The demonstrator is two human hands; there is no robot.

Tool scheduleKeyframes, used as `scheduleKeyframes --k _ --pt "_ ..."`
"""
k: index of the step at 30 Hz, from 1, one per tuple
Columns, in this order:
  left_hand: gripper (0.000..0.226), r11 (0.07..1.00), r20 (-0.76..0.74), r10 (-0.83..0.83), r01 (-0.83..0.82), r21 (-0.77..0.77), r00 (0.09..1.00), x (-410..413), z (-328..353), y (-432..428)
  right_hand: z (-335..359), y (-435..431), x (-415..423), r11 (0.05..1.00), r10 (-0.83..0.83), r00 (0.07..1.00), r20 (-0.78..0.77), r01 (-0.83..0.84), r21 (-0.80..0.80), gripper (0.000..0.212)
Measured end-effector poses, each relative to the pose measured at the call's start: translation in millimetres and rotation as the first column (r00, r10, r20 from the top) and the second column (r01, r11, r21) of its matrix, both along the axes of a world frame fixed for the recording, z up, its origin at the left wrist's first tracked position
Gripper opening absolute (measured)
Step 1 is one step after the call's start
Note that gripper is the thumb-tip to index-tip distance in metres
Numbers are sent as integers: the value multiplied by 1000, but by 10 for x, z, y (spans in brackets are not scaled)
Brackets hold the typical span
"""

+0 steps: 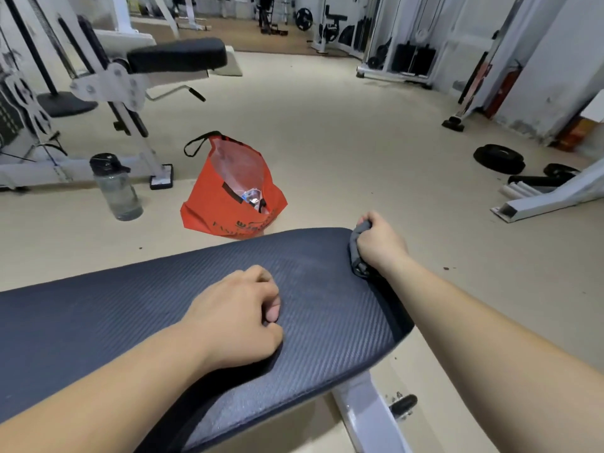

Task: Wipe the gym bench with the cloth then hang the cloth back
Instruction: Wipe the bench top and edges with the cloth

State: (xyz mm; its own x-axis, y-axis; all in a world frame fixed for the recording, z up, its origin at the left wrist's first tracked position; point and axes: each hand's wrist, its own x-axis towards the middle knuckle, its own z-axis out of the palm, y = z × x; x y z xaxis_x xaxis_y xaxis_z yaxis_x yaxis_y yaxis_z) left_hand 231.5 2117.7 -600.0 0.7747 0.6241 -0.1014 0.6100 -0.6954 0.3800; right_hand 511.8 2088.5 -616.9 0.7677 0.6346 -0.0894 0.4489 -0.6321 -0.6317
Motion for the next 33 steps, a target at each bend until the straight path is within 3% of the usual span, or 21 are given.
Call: scheduleKeyframes --k 7,13,15,19,26,29,33 --pt "18 999 56 -48 49 -18 997 -100 -23 95 58 441 -77 989 111 994 12 -110 -96 37" --pt "21 995 33 -94 93 23 995 -151 5 66 49 -116 -55 997 81 997 -17 -81 17 38" --pt "22 994 25 -103 103 27 994 -166 3 60 30 -422 -24 998 49 998 -40 -50 -29 40" --pt "23 994 0 -105 105 19 994 -168 36 52 -26 -1066 -47 985 78 995 60 -67 -160 36" --pt "27 994 -12 -110 110 25 994 -128 38 86 -63 -1298 -302 979 184 972 147 -169 -113 22" --pt "34 995 36 -103 102 10 994 -156 16 131 -32 -1019 -182 960 246 955 167 -216 -179 20" --pt "14 999 254 -24 33 -31 967 -303 10 232 -8 -313 10 938 291 939 184 -242 -250 17"
